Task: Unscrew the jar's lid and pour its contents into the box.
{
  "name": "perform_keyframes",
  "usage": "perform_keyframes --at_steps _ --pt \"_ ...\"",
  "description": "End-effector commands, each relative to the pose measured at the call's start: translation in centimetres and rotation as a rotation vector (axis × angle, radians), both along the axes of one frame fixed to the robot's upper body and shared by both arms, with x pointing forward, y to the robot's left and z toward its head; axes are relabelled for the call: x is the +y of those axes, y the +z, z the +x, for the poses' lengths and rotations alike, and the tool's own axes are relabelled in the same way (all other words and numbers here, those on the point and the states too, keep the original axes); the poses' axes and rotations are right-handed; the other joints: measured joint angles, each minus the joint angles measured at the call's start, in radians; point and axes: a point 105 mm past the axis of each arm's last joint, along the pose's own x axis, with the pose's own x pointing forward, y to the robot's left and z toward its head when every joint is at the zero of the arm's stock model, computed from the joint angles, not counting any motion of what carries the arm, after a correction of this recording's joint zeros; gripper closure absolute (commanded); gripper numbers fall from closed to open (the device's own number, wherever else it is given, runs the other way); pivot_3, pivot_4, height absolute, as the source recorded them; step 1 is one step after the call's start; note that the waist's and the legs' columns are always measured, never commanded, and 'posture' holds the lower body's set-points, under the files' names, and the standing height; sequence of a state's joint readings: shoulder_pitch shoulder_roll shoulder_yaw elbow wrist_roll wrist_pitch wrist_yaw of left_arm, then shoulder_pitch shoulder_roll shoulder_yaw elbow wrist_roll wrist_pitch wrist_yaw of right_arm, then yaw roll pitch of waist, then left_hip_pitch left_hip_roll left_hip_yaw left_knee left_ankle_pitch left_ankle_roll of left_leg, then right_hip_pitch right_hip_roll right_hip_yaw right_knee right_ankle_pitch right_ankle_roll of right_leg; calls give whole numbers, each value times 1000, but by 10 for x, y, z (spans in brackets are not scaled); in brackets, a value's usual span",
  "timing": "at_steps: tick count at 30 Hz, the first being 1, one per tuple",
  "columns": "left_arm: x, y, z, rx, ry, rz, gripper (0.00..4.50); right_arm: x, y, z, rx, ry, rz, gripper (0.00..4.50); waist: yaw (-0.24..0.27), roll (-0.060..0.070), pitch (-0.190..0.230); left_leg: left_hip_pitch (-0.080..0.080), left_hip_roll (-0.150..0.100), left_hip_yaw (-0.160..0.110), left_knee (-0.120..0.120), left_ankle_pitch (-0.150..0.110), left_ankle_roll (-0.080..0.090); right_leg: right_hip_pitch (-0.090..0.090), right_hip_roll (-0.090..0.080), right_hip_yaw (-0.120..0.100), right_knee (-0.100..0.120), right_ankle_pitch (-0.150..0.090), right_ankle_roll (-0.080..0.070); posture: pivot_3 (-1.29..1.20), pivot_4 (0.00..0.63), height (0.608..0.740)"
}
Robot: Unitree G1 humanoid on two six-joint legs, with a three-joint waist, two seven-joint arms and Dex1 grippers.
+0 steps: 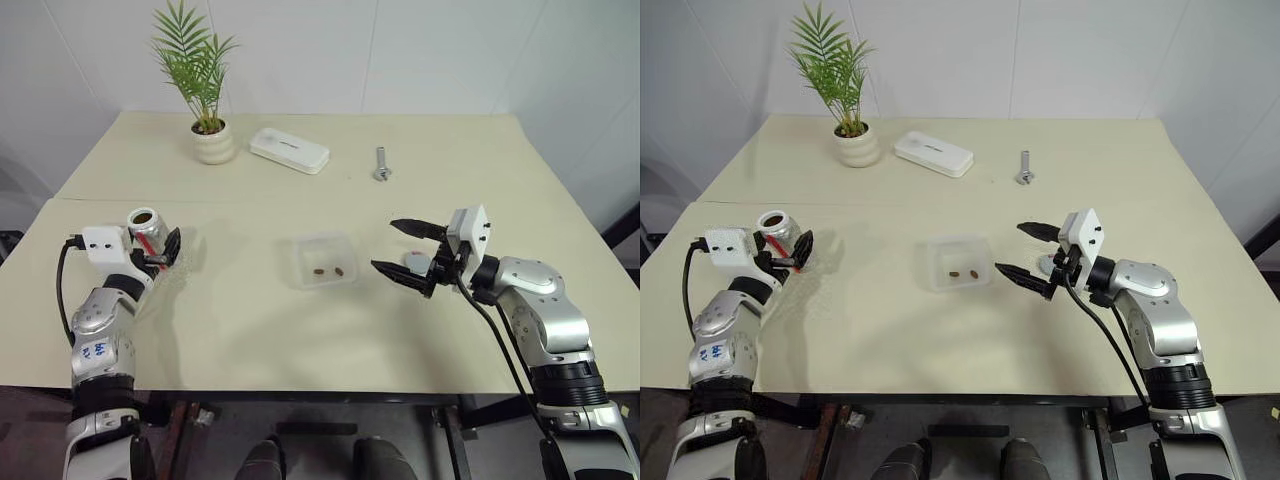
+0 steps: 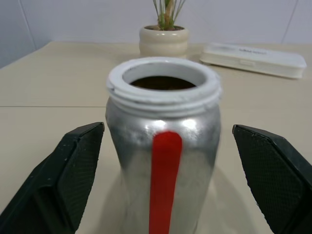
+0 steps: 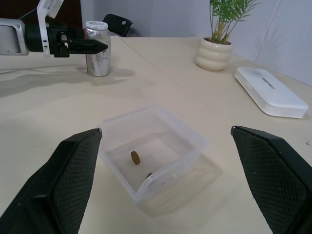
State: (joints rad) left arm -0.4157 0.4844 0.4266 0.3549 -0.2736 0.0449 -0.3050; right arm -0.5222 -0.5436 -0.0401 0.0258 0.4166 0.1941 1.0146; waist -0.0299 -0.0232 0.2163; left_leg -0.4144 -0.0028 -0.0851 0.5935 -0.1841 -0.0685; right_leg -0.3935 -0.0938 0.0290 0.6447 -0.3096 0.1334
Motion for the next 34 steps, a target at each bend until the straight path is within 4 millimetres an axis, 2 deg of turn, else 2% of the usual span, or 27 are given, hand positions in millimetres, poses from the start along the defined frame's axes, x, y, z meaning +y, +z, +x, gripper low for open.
perform_keyframes --at_steps 1,5,9,12,13,14,15,16,20,24,25,26,27,30,34 --pt "0 19 -19 -37 -29 70 26 4 13 -7 -59 39 -9 0 1 0 0 1 0 2 -1 0 0 0 0 2 0 0 0 0 150 740" --pt "-2 16 -44 10 -63 152 26 1 15 -10 -63 52 -28 0 1 0 0 5 1 5 -3 0 0 1 0 5 -1 0 0 0 150 740" --pt "17 9 -71 97 1 231 26 -6 20 -12 -83 51 -54 0 -1 0 0 7 3 11 -6 -1 1 1 0 6 -5 0 -2 0 150 740" --pt "11 11 -84 129 -62 331 26 -21 23 -5 -75 -2 -59 0 1 0 0 8 4 12 -7 -1 1 2 0 7 -7 0 -4 0 150 740" --pt "6 20 -85 108 -110 375 26 -27 24 -3 -64 -13 -65 0 2 -1 0 8 4 13 -7 -1 1 2 0 7 -8 0 -4 0 150 740" --pt "-4 29 -86 85 -185 411 26 -33 24 -1 -61 -24 -81 0 4 -1 0 8 4 13 -7 -1 1 2 0 7 -10 -1 -8 0 150 740" --pt "-16 37 -86 66 -278 439 26 -38 23 1 -55 -26 -96 0 7 -1 0 7 4 14 -8 0 1 2 0 7 -13 -6 -20 0 150 740" --pt "-25 41 -86 53 -339 452 26 -41 22 2 -49 -26 -107 0 9 -1 0 7 5 14 -8 0 2 3 0 7 -15 -5 -21 0 150 740" --pt "-63 44 -96 104 -699 482 26 -51 20 6 -43 -13 -155 0 2 -1 0 7 5 17 -10 0 4 6 -1 8 -25 -1 -22 0 150 740" --pt "-63 45 -90 126 -759 524 26 -57 22 8 -59 -32 -178 0 -5 -1 0 7 6 25 -14 0 7 2 0 15 -25 -1 -20 0 150 740" --pt "-62 46 -87 125 -762 526 26 -59 22 7 -59 -38 -188 0 -5 -1 0 8 6 25 -15 -1 7 1 1 16 -23 1 -17 0 150 740" --pt "-61 47 -85 120 -769 520 26 -59 22 4 -60 -46 -193 0 -5 -1 0 8 7 25 -15 -1 7 -1 2 16 -21 7 -5 0 150 740" --pt "-60 49 -83 116 -773 516 26 -59 22 1 -61 -51 -196 0 -3 -1 0 8 8 25 -15 -1 6 -1 3 16 -20 8 -3 0 150 740" --pt "-63 51 -79 100 -787 513 26 -63 18 -7 -48 -75 -193 0 0 -1 0 8 16 25 -14 -5 2 -1 10 16 -21 7 -5 0 150 740" --pt "-66 50 -77 91 -784 518 26 -63 18 -9 -50 -102 -175 0 -2 -1 0 8 19 27 -13 -7 1 -2 13 18 -20 6 -7 0 150 740"
